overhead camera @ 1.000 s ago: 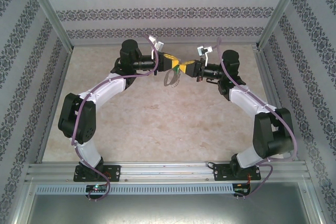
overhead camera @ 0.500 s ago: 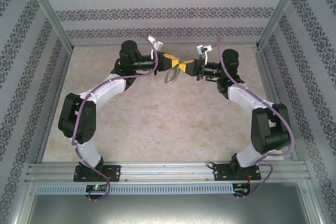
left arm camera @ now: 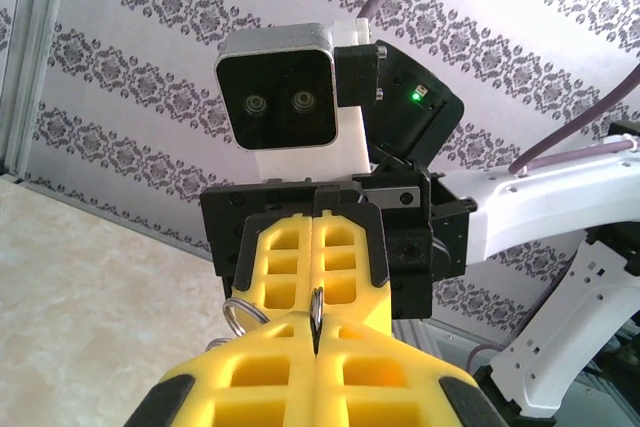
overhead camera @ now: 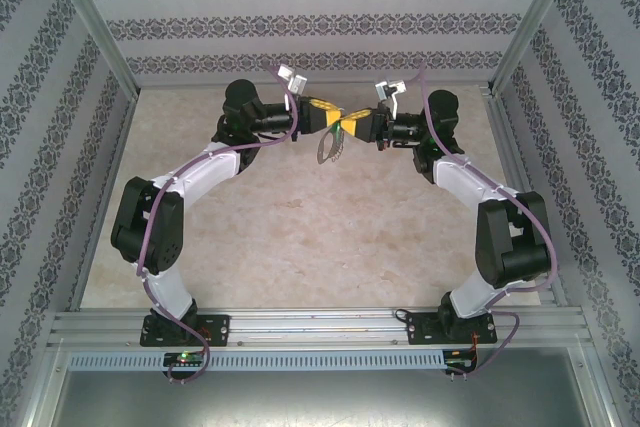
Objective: Put the keys on the keyring
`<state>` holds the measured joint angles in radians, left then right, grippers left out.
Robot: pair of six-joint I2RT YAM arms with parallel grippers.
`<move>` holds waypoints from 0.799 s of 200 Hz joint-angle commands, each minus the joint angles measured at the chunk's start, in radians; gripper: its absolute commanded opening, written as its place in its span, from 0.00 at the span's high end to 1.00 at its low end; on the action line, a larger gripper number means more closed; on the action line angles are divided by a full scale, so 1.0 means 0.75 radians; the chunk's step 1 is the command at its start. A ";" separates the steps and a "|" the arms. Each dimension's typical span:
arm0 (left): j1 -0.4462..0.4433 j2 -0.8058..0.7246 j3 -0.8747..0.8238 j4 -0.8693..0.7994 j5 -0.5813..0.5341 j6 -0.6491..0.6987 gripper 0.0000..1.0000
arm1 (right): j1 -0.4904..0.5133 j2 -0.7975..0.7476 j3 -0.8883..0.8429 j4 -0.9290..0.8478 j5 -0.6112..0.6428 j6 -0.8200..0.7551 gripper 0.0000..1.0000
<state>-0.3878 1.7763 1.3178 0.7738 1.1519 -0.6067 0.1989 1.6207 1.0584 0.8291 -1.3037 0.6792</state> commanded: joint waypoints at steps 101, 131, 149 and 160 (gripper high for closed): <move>-0.031 -0.002 0.013 0.212 -0.005 -0.037 1.00 | 0.012 0.095 0.090 0.050 -0.038 0.074 1.00; -0.032 -0.033 -0.021 0.152 -0.107 0.053 1.00 | -0.031 0.066 0.033 0.056 0.024 0.088 0.81; -0.029 -0.052 -0.033 0.104 -0.142 0.100 1.00 | -0.069 0.019 -0.039 0.080 0.069 0.098 0.65; -0.029 -0.060 -0.037 0.089 -0.153 0.114 1.00 | -0.093 -0.023 -0.092 0.096 0.103 0.103 0.59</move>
<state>-0.3973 1.7790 1.3006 0.8227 1.0763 -0.5873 0.1699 1.6711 1.0615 0.8639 -1.2892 0.7471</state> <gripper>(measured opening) 0.048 0.355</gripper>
